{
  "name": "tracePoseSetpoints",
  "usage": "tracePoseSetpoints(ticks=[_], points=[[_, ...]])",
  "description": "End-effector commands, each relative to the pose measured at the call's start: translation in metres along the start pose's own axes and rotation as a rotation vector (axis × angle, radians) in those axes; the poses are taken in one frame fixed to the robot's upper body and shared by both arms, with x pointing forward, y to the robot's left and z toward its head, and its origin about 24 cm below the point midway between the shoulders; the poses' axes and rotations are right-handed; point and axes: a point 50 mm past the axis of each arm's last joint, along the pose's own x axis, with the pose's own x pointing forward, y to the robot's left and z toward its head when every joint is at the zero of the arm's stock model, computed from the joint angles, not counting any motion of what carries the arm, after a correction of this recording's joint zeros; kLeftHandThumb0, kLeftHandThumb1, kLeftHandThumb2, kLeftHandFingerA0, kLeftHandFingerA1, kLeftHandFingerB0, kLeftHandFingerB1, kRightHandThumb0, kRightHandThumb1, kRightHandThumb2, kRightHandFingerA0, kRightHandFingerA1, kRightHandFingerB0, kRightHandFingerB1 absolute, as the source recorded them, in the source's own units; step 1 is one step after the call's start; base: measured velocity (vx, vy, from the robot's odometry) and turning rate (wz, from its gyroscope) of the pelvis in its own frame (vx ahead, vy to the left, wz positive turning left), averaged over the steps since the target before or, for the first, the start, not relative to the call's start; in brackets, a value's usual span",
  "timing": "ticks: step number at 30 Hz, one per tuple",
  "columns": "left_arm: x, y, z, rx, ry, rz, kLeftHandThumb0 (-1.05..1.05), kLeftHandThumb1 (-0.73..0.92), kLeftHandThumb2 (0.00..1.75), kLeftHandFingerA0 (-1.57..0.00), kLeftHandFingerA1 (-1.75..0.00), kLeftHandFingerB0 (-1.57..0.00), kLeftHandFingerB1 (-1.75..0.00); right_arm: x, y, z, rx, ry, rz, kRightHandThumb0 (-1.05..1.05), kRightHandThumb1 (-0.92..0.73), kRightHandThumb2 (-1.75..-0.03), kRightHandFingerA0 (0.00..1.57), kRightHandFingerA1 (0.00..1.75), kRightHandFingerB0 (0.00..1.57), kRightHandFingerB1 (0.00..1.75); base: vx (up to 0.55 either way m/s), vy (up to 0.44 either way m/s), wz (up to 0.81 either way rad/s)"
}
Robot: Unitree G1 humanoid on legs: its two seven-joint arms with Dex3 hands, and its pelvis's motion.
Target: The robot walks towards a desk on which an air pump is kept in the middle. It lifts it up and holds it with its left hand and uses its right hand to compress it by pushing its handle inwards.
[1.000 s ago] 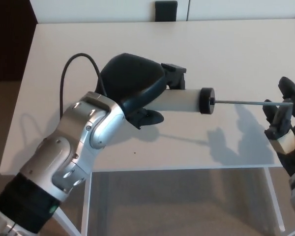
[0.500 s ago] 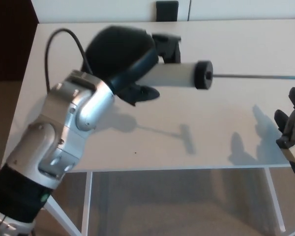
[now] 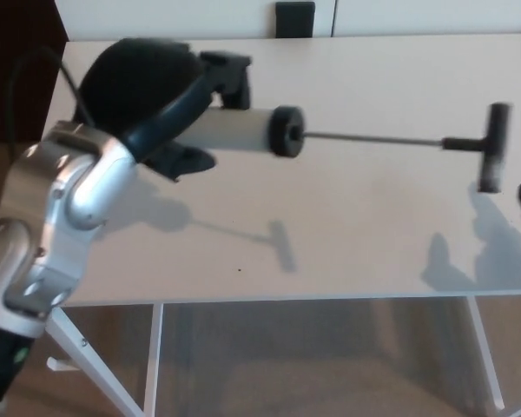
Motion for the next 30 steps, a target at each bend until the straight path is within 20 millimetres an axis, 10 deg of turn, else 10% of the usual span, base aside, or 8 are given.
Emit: tracePoseSetpoints(ticks=[1,12,14,15,24,29,30], points=[[-0.008,-0.009,-0.012,0.028,0.002,-0.048,-0.13,0.74,0.58,-0.82,-1.68,-0.69,-1.33,0.003,-0.004,0.025,0.104,-0.078,0.02,-0.86,-0.81,-1.14,0.07,0.28,0.07,0.2,0.0,0.0,0.0],[-0.009,-0.027,-0.021,0.084,0.01,-0.107,-0.12,0.78,0.6,-0.78,-1.7,-0.63,-1.37,-0.006,0.025,0.065,0.134,-0.189,0.124,-0.82,-0.92,-0.71,0.13,0.27,0.1,0.22,0.0,0.0,0.0],[-0.009,-0.029,-0.022,0.086,0.01,-0.109,-0.12,0.78,0.6,-0.78,-1.7,-0.63,-1.37,-0.008,0.028,0.067,0.127,-0.192,0.136,-0.82,-0.92,-0.71,0.13,0.27,0.1,0.22,0.0,0.0,0.0],[-0.009,-0.036,-0.022,0.089,0.009,-0.12,-0.13,0.74,0.58,-0.78,-1.68,-0.68,-1.35,-0.015,0.043,0.064,0.105,-0.184,0.2,-0.88,-0.78,-1.1,0.09,0.31,0.09,0.22,0.0,0.0,0.0],[-0.003,-0.04,-0.014,0.084,-0.009,-0.127,-0.19,0.74,0.58,-0.72,-1.69,-0.71,-1.04,-0.02,0.067,0.045,0.081,-0.092,0.266,-0.84,-0.79,-1.1,0.08,0.31,0.08,0.23,0.0,0.0,0.0],[-0.003,-0.043,-0.011,0.074,-0.015,-0.134,-0.19,0.77,0.56,-0.71,-1.7,-0.59,-1.31,-0.02,0.073,0.03,0.039,-0.035,0.29,-0.85,-0.81,-1.13,0.07,0.27,0.07,0.21,0.0,0.0,0.0],[-0.003,-0.043,-0.01,0.069,-0.014,-0.137,-0.21,0.72,0.58,-0.71,-1.68,-0.79,-0.8,-0.021,0.075,0.027,0.031,-0.025,0.291,-0.83,-0.79,-1.11,0.05,0.29,0.09,0.24,0.0,0.0,0.0]])
